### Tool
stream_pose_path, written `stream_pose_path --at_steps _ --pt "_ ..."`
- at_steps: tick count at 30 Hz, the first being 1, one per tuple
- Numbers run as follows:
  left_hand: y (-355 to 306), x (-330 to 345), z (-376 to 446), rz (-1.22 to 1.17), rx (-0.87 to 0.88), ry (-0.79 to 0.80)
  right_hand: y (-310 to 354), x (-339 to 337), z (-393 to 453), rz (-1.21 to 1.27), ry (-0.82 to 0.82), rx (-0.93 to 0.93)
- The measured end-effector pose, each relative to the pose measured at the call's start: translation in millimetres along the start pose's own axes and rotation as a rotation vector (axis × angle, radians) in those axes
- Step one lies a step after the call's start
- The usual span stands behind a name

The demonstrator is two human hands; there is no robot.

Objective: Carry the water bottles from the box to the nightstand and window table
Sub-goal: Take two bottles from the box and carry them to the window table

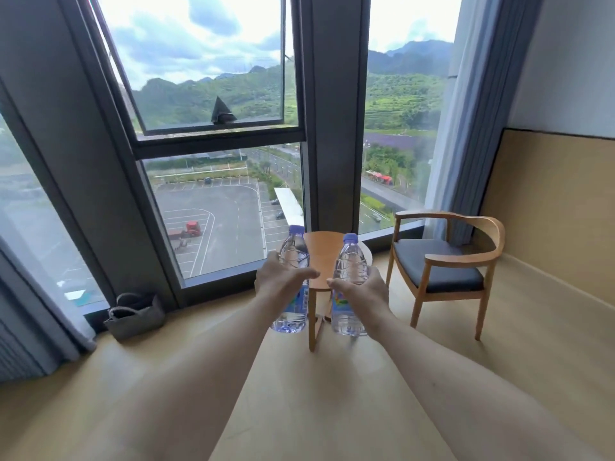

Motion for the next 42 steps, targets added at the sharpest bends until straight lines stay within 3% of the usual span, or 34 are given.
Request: stream_pose_path --at_steps 11,25,38,42 --pt "-10.1 84.7 182.3 -0.033 -0.072 0.045 -36.6 43.6 197.0 0.016 0.01 0.022" --pt "-18.8 182.3 480.4 -0.032 -0.095 0.094 -62.2 125.0 468.7 -0.017 -0.082 0.081" --pt "11.6 266.0 666.0 -0.072 -0.272 0.095 -134.2 187.1 663.0 -0.011 -0.061 0.184" --pt "43.9 306.7 722.6 -0.097 -0.414 0.078 -171.8 207.6 737.4 -0.044 -0.005 0.224"
Point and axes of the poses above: each hand's wrist, its own z-axis towards the middle knuckle, its own x-axis out of the palm, y = z × x, the point moved 10 cm from there along z, towards the middle knuckle, and after that the axes turned 5 degrees about -x, right-handed, at the moved point
